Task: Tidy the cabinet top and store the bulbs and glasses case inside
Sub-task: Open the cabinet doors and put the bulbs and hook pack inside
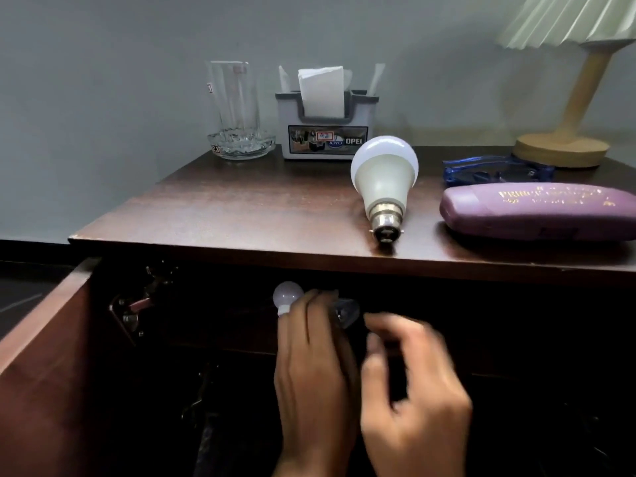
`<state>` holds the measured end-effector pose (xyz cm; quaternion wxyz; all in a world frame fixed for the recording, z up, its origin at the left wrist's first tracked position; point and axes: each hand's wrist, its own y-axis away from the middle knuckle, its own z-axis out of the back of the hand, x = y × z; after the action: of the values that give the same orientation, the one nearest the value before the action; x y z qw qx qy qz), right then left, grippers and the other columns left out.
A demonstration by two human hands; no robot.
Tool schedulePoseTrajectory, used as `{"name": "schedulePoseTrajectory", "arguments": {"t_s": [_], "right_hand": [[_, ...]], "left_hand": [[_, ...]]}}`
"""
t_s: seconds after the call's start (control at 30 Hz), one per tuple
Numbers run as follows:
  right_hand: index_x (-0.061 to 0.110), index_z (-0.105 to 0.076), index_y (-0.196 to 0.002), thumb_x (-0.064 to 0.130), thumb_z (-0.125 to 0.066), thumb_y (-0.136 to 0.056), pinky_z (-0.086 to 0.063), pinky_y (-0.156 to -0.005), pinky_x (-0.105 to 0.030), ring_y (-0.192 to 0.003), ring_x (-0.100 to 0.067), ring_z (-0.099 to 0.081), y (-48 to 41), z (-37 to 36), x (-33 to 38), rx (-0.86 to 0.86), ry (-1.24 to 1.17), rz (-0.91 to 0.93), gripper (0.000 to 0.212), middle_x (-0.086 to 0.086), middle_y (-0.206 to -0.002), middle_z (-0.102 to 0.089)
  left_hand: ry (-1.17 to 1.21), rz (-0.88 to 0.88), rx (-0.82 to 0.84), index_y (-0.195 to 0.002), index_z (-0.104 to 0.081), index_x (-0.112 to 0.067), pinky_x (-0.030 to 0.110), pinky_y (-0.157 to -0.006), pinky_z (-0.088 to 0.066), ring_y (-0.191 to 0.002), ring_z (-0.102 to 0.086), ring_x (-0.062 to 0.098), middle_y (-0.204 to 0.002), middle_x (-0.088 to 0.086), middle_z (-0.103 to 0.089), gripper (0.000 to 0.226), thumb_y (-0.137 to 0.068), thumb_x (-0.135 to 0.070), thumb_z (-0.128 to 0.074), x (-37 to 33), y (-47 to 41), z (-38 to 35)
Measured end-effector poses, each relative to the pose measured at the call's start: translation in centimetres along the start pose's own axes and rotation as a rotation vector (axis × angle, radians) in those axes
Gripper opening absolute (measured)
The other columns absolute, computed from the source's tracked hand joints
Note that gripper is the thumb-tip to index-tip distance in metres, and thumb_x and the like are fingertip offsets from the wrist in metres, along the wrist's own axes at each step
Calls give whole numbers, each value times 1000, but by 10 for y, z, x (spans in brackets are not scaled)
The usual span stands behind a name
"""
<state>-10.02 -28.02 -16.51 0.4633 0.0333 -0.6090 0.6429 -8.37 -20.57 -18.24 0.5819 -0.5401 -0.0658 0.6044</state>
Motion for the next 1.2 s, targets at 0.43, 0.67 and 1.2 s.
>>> {"name": "schedulePoseTrajectory", "arguments": {"t_s": [0.43,0.67,1.2], "right_hand": [[17,-19,-140,26,-36,-94,-37,-95,-40,-115,-42,-43,-168,-3,60,540,633,-48,50,-22,-137,-27],[21,-24,-139,27,-33,-96,-41,-90,-38,-109,-42,-51,-164,-14,45,595,504,-222,45,-21,-128,-38],[67,-35,-115,58,-51,-46,-50,-70,-9,-87,-2,-65,-5,87,25,494,-66,-385,71,16,-106,-65]], "left_hand": [[98,242,359,-132,-48,-22,29,-97,-38,-114,-52,27,-123,13,-53,38,-95,-30,-44,-51,-159,11],[240,325,461,-113,-63,-28,44,-85,-53,-98,-64,32,-110,8,-70,27,-95,-35,-45,-38,-159,3],[643,601,844,-76,-69,-11,24,-45,-55,-42,-62,14,-70,5,-69,42,-40,-32,-76,-58,-45,83]]}}
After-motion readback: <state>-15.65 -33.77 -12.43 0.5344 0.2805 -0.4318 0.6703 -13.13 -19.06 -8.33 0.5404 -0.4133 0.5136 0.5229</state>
